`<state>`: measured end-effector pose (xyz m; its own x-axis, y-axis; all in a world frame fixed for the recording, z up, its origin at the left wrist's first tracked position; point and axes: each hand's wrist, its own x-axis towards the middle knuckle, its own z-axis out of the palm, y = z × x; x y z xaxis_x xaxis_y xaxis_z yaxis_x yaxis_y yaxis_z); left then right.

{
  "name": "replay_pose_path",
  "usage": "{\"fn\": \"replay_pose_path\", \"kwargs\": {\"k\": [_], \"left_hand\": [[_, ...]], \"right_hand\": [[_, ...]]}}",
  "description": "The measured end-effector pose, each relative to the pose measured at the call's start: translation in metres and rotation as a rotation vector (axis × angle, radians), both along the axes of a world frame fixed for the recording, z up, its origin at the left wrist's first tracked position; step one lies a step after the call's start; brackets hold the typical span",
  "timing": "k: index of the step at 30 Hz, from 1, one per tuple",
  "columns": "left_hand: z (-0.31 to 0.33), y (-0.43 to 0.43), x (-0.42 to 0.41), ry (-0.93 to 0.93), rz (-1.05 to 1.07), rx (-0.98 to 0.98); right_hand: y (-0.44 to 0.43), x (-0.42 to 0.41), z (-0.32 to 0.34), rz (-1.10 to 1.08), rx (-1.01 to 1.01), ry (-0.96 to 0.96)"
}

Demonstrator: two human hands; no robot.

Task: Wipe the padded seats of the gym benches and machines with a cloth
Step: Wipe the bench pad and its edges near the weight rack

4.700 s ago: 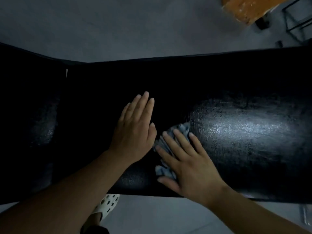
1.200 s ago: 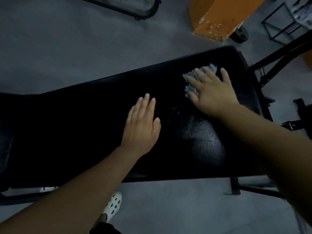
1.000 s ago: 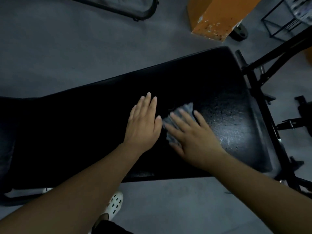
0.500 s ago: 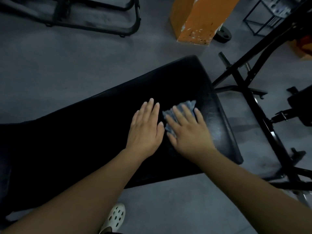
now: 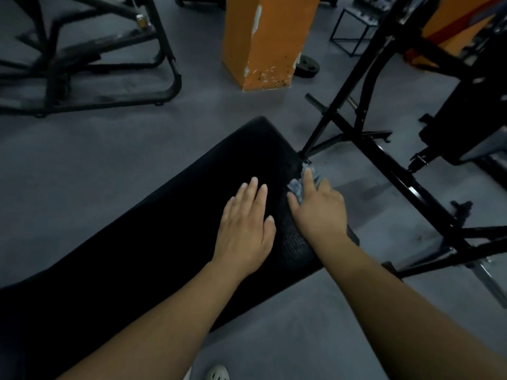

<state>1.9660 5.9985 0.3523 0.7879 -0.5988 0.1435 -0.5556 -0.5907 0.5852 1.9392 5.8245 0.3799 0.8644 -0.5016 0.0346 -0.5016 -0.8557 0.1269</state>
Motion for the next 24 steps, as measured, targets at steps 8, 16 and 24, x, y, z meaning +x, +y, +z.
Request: {"fn": "replay_pose_path", "kwargs": {"k": [8, 16, 24], "left_hand": [[0.037, -0.004, -0.004, -0.096, -0.207, -0.040], [0.113, -0.049, -0.027, -0.275, -0.508, -0.060], [0.165, -0.141, -0.130, -0.400, -0.752, -0.092]], "right_hand": [[0.013, -0.089, 0.023, -0.182, 0.042, 0.096], [0.021, -0.146, 0.096, -0.286, 0.087, -0.326], [-0.021, -0.278, 0.131, -0.551, 0.035, -0.582]]}}
